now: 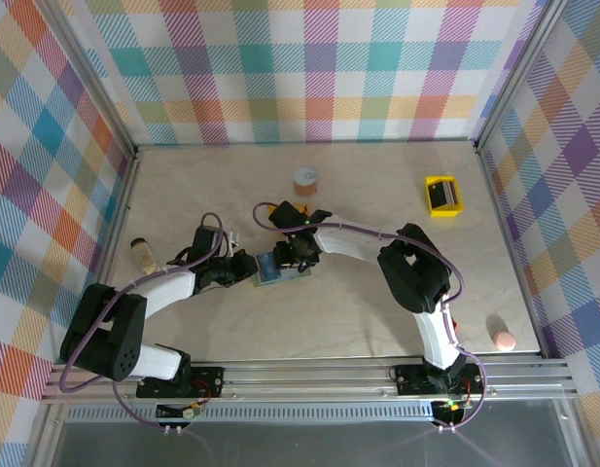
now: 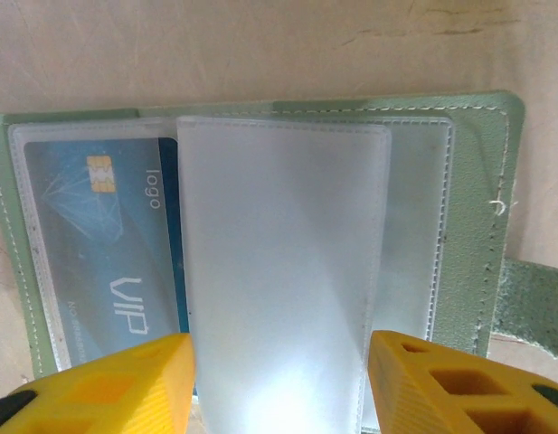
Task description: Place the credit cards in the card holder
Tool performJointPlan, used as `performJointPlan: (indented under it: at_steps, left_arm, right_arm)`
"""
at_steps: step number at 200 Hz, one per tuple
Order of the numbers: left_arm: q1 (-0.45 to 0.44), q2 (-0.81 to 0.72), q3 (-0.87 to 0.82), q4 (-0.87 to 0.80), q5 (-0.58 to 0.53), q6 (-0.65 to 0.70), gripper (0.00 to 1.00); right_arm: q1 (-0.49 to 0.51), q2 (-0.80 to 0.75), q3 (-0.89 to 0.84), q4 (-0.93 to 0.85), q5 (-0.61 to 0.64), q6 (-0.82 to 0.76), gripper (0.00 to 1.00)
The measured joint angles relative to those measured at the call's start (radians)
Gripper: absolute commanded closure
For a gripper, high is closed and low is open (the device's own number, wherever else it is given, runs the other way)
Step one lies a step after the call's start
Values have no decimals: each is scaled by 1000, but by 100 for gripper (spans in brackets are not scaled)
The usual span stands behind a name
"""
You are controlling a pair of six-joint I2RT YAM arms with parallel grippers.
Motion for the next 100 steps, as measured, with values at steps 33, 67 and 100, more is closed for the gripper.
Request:
performJointPlan:
  at_steps: [33, 67, 100]
  left_arm:
    - [0, -2, -1, 3, 0, -3, 88]
    - [0, -2, -5, 9, 0, -4, 88]
    - [0, -2, -5, 23, 2, -7, 88]
  right_arm:
    - [0, 0, 0, -1, 0, 0, 47]
    - [-5, 0, 0, -1, 1, 0, 46]
    - [-9, 0, 0, -1, 4, 0, 46]
